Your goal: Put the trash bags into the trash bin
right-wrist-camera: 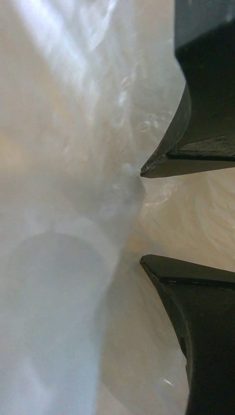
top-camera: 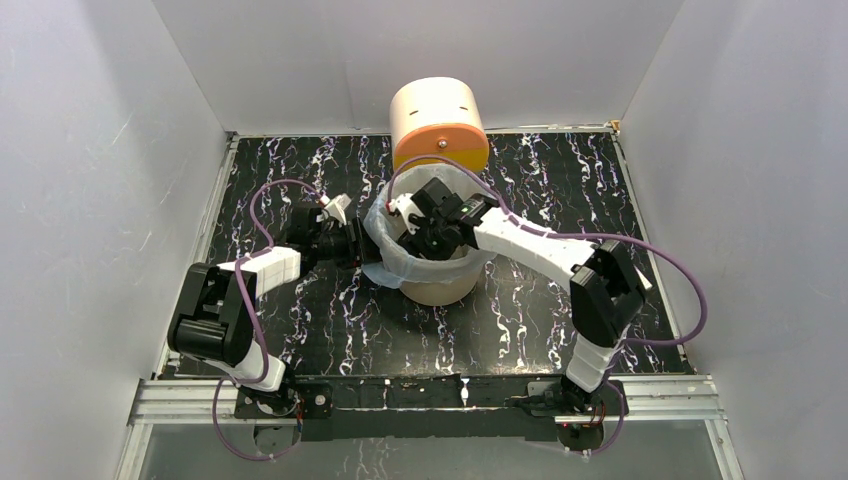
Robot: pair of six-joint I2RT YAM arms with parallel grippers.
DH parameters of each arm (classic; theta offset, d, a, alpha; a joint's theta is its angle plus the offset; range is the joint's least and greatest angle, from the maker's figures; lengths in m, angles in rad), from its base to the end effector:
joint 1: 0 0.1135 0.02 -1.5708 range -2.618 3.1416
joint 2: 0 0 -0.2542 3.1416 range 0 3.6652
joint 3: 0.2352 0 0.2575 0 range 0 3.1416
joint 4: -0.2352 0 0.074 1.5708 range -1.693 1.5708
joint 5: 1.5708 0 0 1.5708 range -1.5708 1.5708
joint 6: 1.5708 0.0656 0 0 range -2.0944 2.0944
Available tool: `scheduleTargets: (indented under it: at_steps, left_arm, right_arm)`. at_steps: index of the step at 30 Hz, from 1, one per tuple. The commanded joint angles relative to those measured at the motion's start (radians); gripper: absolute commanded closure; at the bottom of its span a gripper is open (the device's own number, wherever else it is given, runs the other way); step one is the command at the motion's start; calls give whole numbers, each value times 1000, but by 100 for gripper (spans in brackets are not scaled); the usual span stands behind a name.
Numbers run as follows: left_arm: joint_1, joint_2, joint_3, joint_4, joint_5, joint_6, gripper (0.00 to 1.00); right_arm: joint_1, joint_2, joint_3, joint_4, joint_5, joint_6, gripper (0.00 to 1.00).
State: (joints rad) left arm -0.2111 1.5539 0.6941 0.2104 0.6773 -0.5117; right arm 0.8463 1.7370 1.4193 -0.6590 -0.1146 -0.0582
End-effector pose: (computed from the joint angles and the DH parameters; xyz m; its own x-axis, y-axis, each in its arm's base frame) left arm 0.3084 -0.1081 0.1414 -0.8345 -0.2114 -0.5089 0.2784 0.6352 -0.7204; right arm 0.2572 0.3019 0.2277 -0.5025 -0.6550 -0.5643 -0.8169 0.5734 0.0620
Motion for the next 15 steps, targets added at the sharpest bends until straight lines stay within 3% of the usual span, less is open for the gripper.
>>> scheduleTargets:
  at_steps: [1,8,15]
  left_arm:
    - [-1,-14,52,-15,15,25,47]
    - [-1,-10,63,-25,11,30,47]
    - [0,-11,77,-34,8,33,47]
  right_arm:
    - [22,72,35,1,15,-82,31]
    - [21,133,31,-61,1,-110,29]
    - [21,157,15,-94,-15,-4,27]
